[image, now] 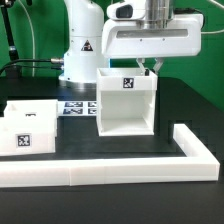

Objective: Assemble drawer

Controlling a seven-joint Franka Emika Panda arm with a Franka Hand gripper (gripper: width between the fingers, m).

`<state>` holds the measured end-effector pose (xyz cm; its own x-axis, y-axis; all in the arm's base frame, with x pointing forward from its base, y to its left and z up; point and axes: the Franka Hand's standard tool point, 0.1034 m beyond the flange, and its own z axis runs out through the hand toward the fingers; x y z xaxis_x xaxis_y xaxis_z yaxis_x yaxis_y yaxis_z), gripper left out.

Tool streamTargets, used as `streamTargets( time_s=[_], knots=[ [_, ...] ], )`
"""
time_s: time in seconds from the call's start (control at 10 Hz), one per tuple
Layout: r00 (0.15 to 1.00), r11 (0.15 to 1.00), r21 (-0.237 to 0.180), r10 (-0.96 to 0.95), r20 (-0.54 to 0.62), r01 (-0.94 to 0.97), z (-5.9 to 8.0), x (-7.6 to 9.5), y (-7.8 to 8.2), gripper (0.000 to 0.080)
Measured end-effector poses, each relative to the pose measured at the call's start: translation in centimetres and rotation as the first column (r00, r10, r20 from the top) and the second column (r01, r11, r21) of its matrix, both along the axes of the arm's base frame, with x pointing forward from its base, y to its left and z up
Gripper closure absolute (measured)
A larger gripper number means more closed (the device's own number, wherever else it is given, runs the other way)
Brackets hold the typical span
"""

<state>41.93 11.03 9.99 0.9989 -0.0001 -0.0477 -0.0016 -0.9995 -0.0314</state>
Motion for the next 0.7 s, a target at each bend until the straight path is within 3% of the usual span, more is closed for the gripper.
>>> streamTargets(
  time_s=[0.7],
  knots=[
    [0.996, 0.999, 0.032, -0.005, 0.084, 0.003, 0.1, 10.2, -0.4, 0.0762]
  ],
)
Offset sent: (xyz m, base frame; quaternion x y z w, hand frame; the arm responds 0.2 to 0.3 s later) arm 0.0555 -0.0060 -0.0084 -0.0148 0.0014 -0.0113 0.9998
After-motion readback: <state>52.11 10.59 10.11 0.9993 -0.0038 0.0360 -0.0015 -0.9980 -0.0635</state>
